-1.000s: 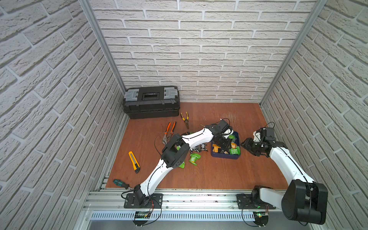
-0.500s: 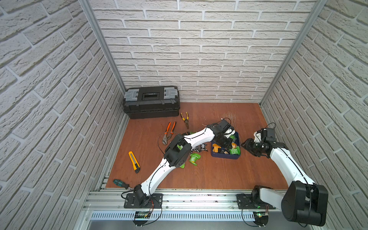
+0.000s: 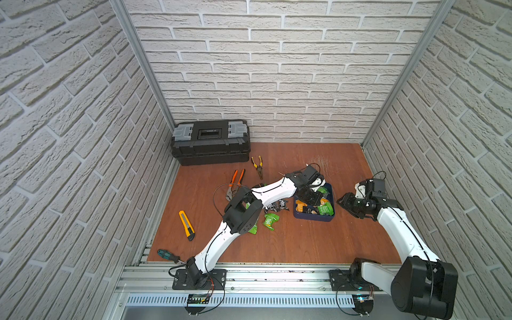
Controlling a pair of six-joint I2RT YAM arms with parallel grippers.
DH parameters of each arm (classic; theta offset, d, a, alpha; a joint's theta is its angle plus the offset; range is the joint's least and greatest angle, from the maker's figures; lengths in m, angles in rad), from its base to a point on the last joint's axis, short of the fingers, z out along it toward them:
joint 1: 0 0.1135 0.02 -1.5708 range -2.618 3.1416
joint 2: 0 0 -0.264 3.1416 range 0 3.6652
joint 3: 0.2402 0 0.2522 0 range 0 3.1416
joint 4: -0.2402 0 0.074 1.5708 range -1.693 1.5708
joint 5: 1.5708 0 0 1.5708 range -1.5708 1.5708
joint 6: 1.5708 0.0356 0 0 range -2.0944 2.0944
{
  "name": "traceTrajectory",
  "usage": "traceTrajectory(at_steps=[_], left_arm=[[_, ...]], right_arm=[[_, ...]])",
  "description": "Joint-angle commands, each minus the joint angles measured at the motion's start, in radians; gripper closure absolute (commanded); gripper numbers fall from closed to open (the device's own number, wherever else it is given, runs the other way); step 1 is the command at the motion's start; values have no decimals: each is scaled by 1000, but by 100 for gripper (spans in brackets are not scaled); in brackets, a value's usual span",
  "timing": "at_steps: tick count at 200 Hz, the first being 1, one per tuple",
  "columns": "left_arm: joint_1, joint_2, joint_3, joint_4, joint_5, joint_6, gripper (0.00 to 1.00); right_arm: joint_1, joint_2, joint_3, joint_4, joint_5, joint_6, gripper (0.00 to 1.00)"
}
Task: Take the cookies out of the storage box
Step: Pick up the cookie from the storage box.
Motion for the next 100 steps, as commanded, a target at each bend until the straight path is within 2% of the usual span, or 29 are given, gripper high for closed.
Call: traceTrajectory(at_steps=[1,56,100], left_arm=[[4,-173,-98,88,-96,57,100],[13,-398,-353,141,-146,108,100],[25,-561,-563,60,-197,220,100]], right_arm=[[-6,-9,-9,22,-26,-9,50],[-7,19,-2,57,-55,3,50],[-7,27,29,34,-74,-13,50]])
